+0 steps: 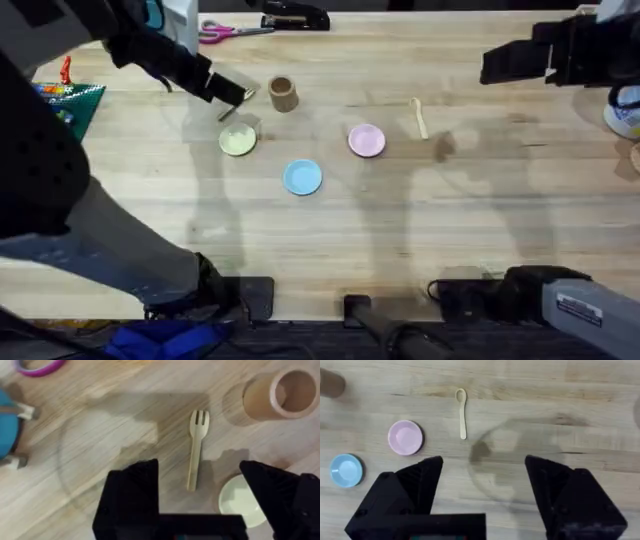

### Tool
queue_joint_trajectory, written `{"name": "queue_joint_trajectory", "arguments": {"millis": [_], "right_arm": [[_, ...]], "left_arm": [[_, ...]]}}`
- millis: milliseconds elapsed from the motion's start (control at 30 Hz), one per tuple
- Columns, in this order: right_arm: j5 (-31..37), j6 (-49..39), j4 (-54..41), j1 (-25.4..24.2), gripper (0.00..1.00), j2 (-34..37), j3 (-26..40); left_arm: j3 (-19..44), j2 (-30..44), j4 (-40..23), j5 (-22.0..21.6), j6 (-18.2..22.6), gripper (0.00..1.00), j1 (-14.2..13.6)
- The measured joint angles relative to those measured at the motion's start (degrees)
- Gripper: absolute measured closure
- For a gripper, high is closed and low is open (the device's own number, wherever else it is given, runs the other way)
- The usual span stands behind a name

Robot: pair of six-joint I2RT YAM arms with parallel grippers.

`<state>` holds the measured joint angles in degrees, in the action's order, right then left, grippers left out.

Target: Pick up a utensil and set it on the pink plate, then put the other utensil in the container.

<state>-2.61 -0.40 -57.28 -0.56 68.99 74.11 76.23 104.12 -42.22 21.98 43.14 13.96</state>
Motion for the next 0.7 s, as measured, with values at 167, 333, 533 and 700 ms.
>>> {"name": "queue_joint_trajectory", "arguments": {"millis": [167, 333, 533, 700], "right_arm": [[0.0, 0.0, 0.0, 0.0, 0.005, 0.0, 0.0], [0.0, 0.0, 0.0, 0.0, 0.005, 0.0, 0.0], [0.0, 0.0, -0.02, 0.0, 0.004, 0.0, 0.0], [0.0, 0.0, -0.68, 0.0, 0.005, 0.0, 0.0]], "left_arm": [[0.0, 2.45, 1.71, 0.05, 4.26, 0.052, -0.04], [0.02, 2.53, 2.73, -0.38, 5.87, 0.051, -0.11], [0.04, 3.39, 2.34, -0.61, 6.22, 0.053, -0.81], [0.17, 5.84, 2.14, -0.79, 6.38, 0.059, -2.27]]}}
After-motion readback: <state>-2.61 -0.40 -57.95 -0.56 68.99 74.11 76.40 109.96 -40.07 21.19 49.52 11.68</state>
